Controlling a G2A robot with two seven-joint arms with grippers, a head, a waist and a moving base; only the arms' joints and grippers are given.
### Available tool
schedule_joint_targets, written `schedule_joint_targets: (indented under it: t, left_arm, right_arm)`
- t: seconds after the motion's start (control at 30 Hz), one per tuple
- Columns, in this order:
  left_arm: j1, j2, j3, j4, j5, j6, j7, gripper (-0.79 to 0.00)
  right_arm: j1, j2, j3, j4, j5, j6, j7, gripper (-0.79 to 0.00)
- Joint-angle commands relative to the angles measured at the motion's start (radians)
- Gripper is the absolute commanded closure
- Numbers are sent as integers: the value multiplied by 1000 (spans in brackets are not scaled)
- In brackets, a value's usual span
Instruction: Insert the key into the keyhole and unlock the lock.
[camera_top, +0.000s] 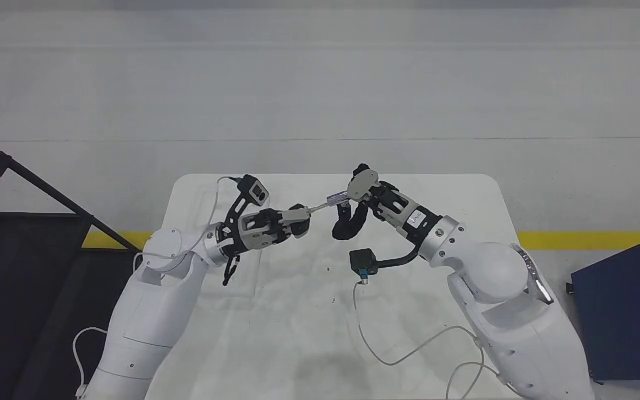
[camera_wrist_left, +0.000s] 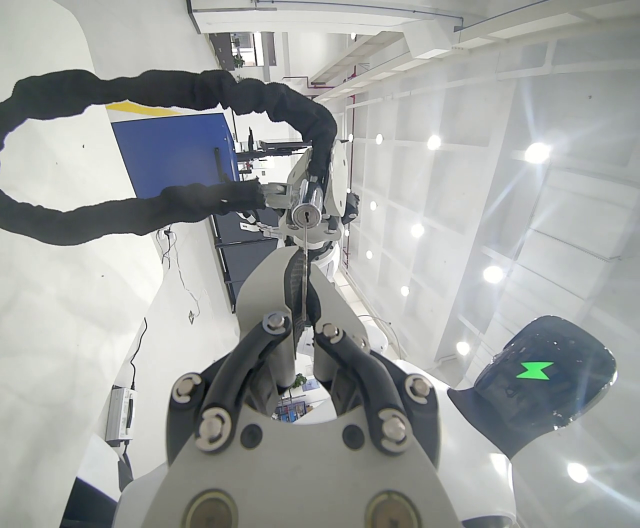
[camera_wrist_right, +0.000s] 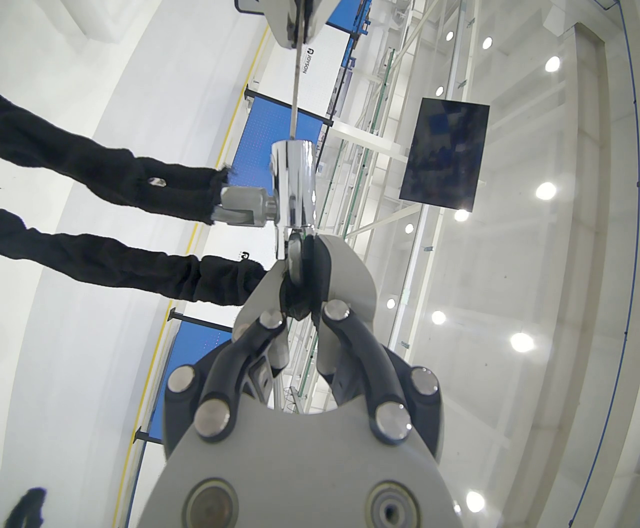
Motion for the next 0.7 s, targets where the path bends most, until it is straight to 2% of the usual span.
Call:
schedule_joint_targets:
  t: [0.0, 0.67]
  left_arm:
    - [1, 1, 1, -1, -2, -1, 1, 0]
    - [1, 5, 11, -6, -17, -14, 18, 0]
  right_arm:
    - [0, 0, 0, 0, 0, 0, 0, 0]
    - [0, 0, 0, 0, 0, 0, 0, 0]
